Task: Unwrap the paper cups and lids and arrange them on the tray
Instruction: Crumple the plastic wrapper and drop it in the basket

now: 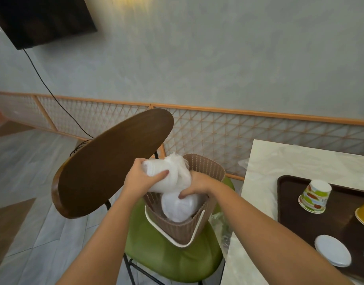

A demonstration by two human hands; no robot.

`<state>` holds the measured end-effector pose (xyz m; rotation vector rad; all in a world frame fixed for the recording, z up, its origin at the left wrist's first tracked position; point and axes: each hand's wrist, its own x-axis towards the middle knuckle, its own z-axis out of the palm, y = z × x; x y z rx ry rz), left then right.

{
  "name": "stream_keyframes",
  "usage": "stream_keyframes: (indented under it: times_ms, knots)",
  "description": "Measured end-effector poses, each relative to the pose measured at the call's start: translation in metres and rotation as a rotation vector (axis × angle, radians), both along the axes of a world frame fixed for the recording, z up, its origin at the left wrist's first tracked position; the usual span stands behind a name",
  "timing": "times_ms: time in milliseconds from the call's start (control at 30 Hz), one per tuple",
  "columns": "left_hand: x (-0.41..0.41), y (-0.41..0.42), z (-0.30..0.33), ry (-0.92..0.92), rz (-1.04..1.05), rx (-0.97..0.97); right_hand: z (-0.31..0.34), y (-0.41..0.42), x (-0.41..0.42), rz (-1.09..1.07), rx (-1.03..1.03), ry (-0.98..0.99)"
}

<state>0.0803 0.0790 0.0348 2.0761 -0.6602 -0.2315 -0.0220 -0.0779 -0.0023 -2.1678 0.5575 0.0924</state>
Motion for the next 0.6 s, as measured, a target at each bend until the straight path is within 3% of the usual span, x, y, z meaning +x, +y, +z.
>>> stream_keyframes:
  times_ms: [200,433,600]
  knots:
    - [-0.015,-0.003,0.036,0.283,-0.108,-0.339,0.030,-0.015,-0.033,-0.082,0.043,-0.265]
    - [-0.057,-0.028,0.081,0.535,-0.232,-0.525,0.061,-0.024,-0.098,-0.206,0.361,-0.582]
    - [-0.104,-0.069,0.088,0.632,-0.344,-0.563,0.065,-0.046,-0.161,-0.203,0.537,-0.645]
